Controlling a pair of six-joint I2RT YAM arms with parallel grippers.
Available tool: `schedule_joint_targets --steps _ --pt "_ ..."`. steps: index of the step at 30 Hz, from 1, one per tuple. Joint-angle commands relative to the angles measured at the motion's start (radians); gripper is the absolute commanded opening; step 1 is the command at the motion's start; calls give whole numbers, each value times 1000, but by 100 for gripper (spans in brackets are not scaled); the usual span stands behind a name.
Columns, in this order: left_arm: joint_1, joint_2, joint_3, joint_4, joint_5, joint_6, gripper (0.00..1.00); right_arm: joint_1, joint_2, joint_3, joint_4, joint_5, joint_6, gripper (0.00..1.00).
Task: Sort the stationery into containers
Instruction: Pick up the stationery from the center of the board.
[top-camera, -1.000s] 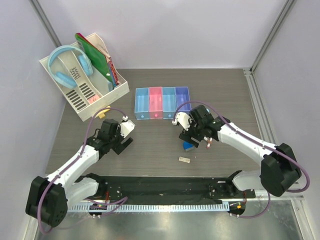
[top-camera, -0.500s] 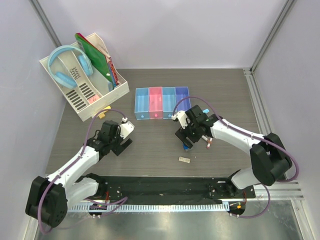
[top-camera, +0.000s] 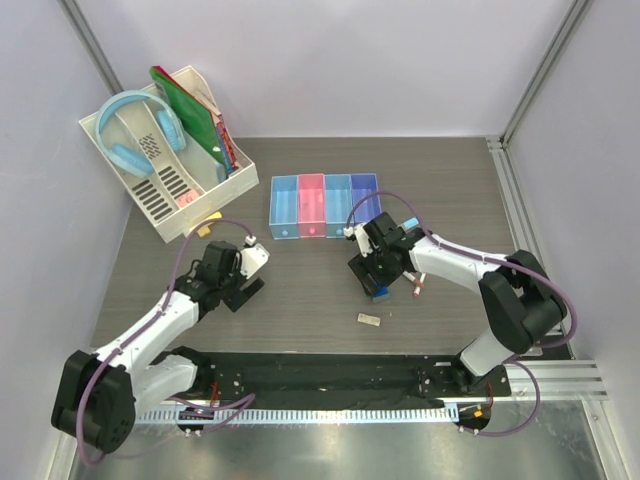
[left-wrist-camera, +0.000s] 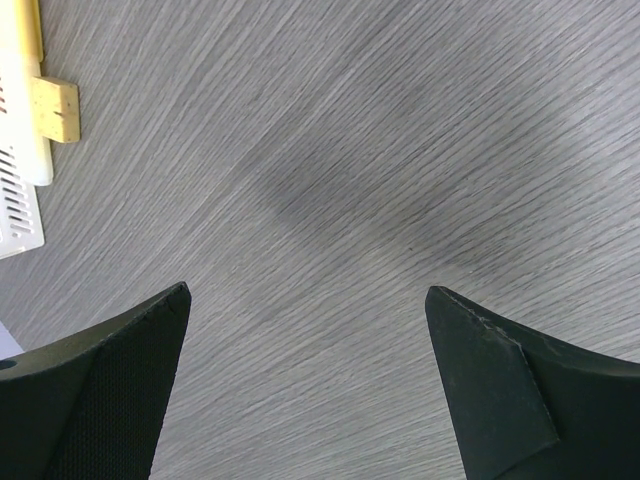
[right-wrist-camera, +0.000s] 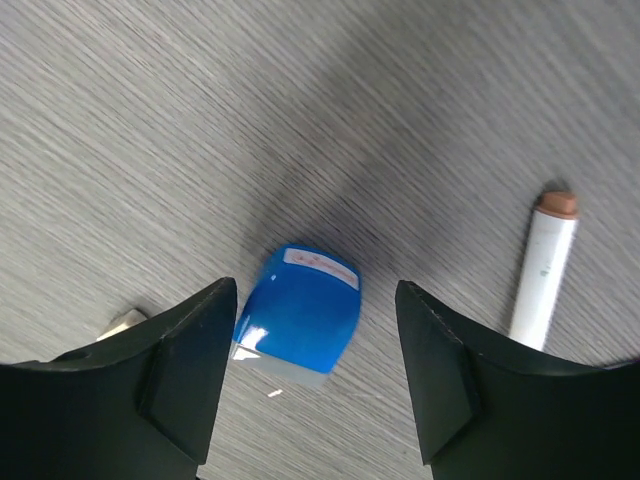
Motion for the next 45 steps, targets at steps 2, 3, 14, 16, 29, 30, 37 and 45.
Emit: schedule_joint_targets --steps 2,3,14,16,29,30,37,45 --pt "-2 16 15 23 -7 13 100 34 39 30 17 13 23 69" --pt "-2 19 16 25 -8 15 100 37 43 33 14 14 20 69" --pt "-2 36 24 25 -4 22 100 66 91 121 -110 39 -32 44" --pt "-2 38 29 25 -5 21 100 71 100 151 -174 34 -49 52" --pt "-2 18 30 9 1 21 100 102 112 181 -263 50 -79 58" --pt "-2 12 33 6 -1 24 100 103 118 182 -274 51 -78 58" --pt "-2 6 36 2 2 25 100 117 163 187 -279 59 -76 63" --pt "-2 7 35 5 4 30 100 117 214 216 -274 51 -73 62"
